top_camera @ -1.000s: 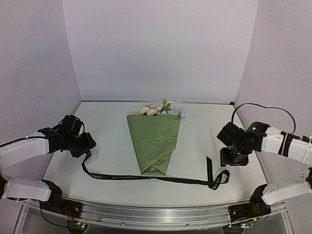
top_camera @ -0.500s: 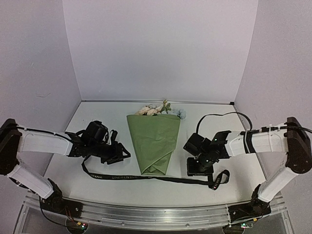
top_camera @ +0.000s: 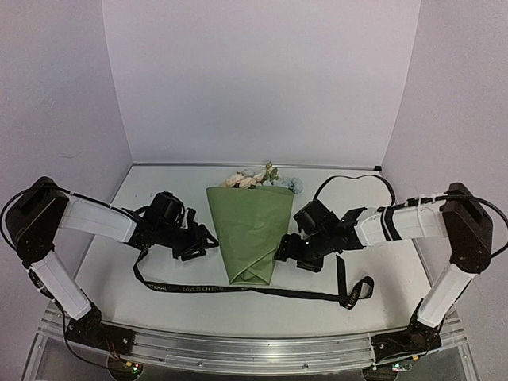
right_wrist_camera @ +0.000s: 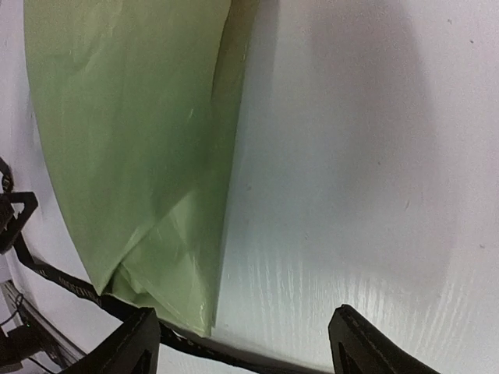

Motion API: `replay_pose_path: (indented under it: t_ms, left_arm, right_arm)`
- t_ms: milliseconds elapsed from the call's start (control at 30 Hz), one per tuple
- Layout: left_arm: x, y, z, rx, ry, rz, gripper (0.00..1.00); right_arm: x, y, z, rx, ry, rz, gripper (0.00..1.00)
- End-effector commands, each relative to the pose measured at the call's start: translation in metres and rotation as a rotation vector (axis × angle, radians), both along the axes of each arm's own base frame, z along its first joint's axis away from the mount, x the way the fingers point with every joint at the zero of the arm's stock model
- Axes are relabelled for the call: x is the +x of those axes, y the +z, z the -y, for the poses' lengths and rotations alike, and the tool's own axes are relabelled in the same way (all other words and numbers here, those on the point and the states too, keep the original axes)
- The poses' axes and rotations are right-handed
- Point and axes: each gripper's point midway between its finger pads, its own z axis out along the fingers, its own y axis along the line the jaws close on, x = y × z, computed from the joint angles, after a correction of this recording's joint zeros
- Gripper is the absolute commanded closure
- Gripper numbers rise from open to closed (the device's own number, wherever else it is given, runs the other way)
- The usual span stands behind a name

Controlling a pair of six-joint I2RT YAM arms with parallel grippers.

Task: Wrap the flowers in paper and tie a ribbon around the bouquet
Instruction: Pick up the folded bouquet, then place the folded bouquet on the ribbon.

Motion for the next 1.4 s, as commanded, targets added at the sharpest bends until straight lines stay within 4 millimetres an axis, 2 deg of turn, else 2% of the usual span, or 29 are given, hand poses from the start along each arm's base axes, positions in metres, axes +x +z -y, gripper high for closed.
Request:
replay_pose_path:
  t_ms: [0, 233, 367, 500, 733, 867, 1000, 1067, 1200, 1367]
  left_arm:
    - [0.015, 0.016, 0.012, -0.047, -0.045, 0.039, 0.39]
    - [0.049, 0.002, -0.001, -0.056, -0.012, 0.019, 0.39]
    - [0.061, 0.001, 0.009, -0.095, -0.045, 0.019, 0.40]
    - [0.070, -0.003, 0.018, -0.123, -0.054, -0.005, 0.43]
    - [0.077, -0.009, 0.034, -0.192, -0.057, -0.070, 0.54]
    - [0.079, -0.003, 0.041, -0.219, -0.072, -0.095, 0.62]
    - [0.080, 0.006, 0.045, -0.222, -0.089, -0.128, 0.74]
    - [0.079, 0.010, 0.047, -0.226, -0.101, -0.144, 0.81]
    - [0.076, 0.019, 0.048, -0.229, -0.119, -0.163, 0.89]
    - [0.063, 0.024, 0.045, -0.229, -0.126, -0.212, 0.92]
  right_arm:
    - [0.021, 0.015, -0.025, 0.118, 0.002, 0.029, 0.21]
    - [0.065, 0.000, -0.018, 0.227, -0.110, 0.012, 0.21]
    - [0.083, -0.007, -0.016, 0.250, -0.151, 0.000, 0.22]
    - [0.093, -0.011, -0.023, 0.284, -0.161, -0.020, 0.28]
    - [0.101, -0.014, -0.036, 0.331, -0.174, -0.059, 0.50]
    - [0.108, -0.004, -0.041, 0.378, -0.195, -0.083, 0.75]
    - [0.108, 0.006, -0.039, 0.393, -0.223, -0.119, 0.93]
    - [0.105, 0.009, -0.039, 0.392, -0.233, -0.137, 0.98]
    - [0.100, 0.014, -0.037, 0.406, -0.263, -0.178, 1.00]
    - [0.090, 0.022, -0.035, 0.430, -0.291, -0.216, 1.00]
